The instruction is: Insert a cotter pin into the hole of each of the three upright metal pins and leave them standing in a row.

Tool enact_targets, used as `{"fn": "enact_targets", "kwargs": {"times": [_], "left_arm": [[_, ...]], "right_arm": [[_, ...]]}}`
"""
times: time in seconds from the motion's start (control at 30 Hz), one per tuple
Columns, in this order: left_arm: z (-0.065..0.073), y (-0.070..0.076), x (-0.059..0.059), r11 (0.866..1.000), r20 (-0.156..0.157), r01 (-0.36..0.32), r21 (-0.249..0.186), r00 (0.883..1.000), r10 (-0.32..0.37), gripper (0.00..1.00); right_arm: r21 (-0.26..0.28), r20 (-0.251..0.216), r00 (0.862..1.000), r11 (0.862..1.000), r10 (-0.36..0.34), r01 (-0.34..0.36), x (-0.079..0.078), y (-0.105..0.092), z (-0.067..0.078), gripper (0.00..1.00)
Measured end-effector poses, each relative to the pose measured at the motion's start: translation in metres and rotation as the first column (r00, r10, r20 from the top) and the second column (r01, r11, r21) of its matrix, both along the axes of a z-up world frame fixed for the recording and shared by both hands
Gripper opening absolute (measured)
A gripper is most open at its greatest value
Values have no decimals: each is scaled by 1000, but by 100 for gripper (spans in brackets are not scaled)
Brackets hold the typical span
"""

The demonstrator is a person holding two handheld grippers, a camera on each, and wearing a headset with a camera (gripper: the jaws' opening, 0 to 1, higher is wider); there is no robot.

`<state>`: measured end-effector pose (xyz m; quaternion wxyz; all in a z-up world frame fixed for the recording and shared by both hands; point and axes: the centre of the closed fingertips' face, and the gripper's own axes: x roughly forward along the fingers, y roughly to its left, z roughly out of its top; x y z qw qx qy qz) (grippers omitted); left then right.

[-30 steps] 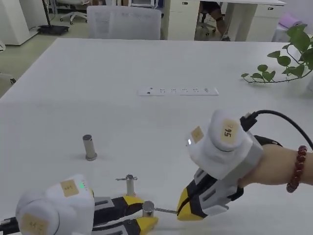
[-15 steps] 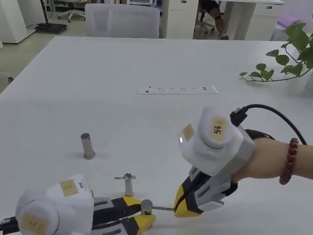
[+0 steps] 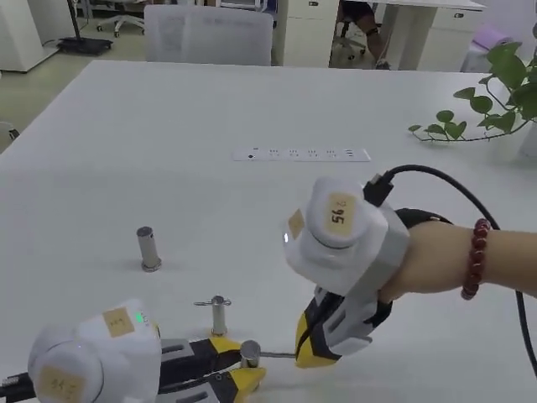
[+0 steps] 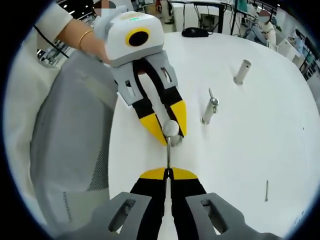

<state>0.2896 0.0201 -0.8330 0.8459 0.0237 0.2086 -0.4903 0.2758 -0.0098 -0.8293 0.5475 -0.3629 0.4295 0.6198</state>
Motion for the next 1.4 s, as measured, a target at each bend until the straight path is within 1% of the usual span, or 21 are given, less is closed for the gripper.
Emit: {"fn": "enact_targets", "kwargs": {"times": [0.07,0.2,0.3,0.43,0.6,0.67,0.73,0.9,1.07,1.17,1.4], "left_arm": [[-1,0,0,1000,-6,-6,-7,1000,6,12],[-1,0,0,1000,-2,-12,-11,1000,12,12],[-1,0,1,1000,-6,-17,-16,1000,16,12],[-2,-1,1,999,-13,-26,-27,1000,25,12],[-2,-2,1,999,-10,-28,-22,1000,28,12],[-2,-2,2,999,-11,-29,-24,1000,29,12],[-2,-2,2,999,-10,-29,-22,1000,28,12],[-3,-4,1,1000,-8,-20,-24,1000,20,12],[-3,-4,1,999,-9,-19,-26,1000,18,12],[-3,-5,0,1000,-9,-13,-27,1000,13,12],[-4,-6,-1,1000,-6,-8,-26,1000,8,12]], "right_arm": [[-3,-2,1000,1000,-3,3,-1,1,0,3],[-14,-3,1000,1000,-4,4,-1,0,-2,3],[-16,-2,1000,1000,-10,10,0,0,-2,3],[-17,-22,998,998,-55,54,0,0,-1,3],[-25,-19,997,997,-78,78,-1,-1,1,3],[-38,-11,997,996,-78,77,-1,-2,1,3],[-48,7,998,997,-58,59,-2,-3,1,3],[-27,10,998,998,-56,56,0,2,3,3],[-24,14,999,999,-44,45,0,2,3,3],[-4,9,999,999,-43,43,-1,7,5,3],[-1,9,999,999,-36,36,-1,11,5,3]]}}
